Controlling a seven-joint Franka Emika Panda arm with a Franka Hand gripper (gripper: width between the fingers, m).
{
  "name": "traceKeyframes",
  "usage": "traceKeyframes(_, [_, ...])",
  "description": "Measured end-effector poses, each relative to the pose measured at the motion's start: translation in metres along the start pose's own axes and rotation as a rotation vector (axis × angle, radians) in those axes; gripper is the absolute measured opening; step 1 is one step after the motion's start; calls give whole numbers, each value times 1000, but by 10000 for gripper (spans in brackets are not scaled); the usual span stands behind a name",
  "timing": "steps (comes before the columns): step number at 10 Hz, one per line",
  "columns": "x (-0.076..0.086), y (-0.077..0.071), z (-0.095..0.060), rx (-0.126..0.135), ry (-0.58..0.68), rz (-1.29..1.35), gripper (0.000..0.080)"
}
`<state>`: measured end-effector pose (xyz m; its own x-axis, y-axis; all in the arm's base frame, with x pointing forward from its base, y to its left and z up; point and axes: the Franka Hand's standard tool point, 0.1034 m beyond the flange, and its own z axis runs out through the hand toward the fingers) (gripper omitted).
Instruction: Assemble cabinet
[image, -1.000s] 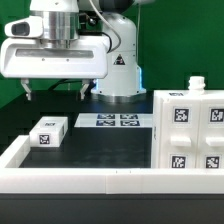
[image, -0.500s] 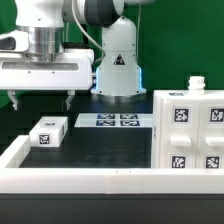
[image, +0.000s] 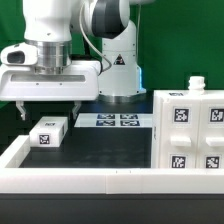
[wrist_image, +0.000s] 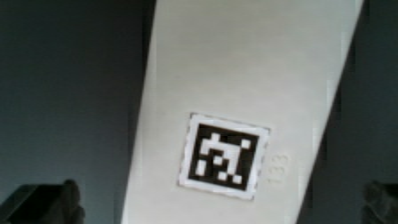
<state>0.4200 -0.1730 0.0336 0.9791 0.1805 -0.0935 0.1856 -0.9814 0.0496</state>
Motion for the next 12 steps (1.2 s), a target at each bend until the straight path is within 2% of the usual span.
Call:
traceKeyframes(6, [-4, 1, 12, -6, -9, -20, 797])
traceKeyframes(7, [-5, 1, 15, -8, -10, -23, 773])
traceKeyframes(8, [-6, 1, 17, -9, -13, -24, 641])
traceKeyframes(9, [-6, 0, 17, -9, -13, -25, 554])
traceKeyframes(12, [-3, -2, 16, -10, -11, -32, 554])
